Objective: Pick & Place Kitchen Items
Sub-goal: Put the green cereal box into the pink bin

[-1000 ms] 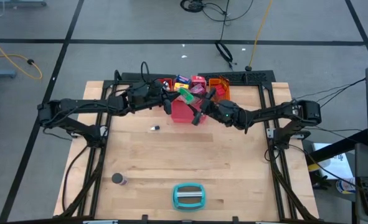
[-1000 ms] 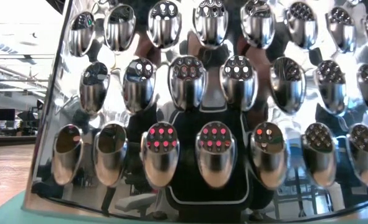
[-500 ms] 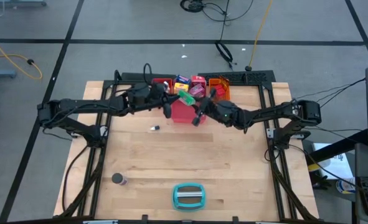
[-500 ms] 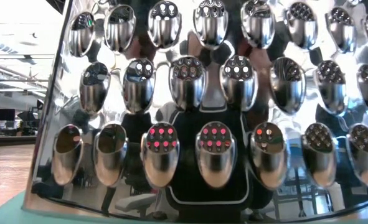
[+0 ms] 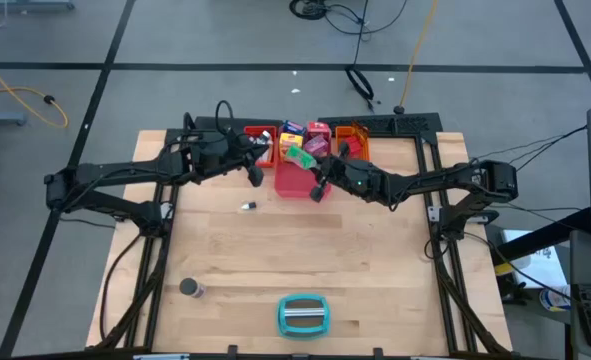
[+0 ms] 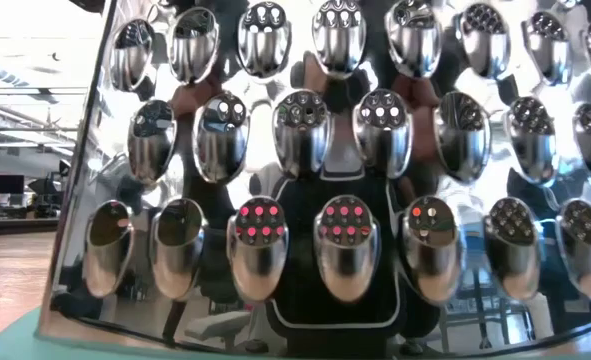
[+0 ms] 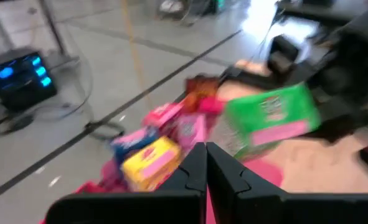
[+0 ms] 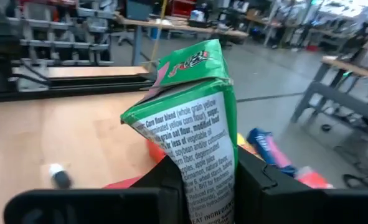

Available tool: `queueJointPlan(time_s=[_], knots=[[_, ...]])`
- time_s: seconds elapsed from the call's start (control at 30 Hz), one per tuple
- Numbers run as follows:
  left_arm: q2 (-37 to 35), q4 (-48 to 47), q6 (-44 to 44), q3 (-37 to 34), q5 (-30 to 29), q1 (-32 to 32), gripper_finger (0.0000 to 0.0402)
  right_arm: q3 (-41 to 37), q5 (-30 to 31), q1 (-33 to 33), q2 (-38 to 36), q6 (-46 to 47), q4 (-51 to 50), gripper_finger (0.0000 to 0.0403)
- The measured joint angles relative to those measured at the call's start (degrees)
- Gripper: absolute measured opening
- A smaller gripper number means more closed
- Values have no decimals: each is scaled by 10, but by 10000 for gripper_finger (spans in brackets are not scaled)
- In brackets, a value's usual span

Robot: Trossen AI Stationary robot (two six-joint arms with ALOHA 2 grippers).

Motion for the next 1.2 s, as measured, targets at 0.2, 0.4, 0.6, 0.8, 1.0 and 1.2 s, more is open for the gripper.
queueJointPlan(time_s=[0.2, 0.4, 0.6, 0.8, 1.0, 1.2], knots=[[-20, -63, -16, 0, -16, -3, 3, -9, -45, -19, 0, 47, -26, 69], [-19, -85, -19, 0, -8, -22, 3, -70, -66, -32, 0, 68, 46, 67], [-19, -81, -20, 0, -6, -42, 3, -145, -122, -46, 0, 102, 178, 71], [-19, -81, -20, 0, -6, -56, 3, -184, -123, -52, 0, 113, 234, 68], [-19, -83, -19, 0, -7, -64, 3, -185, -122, -60, 12, 117, 234, 71], [-19, -91, -19, 0, -6, -72, 3, -185, -123, -70, 54, 120, 272, 71]])
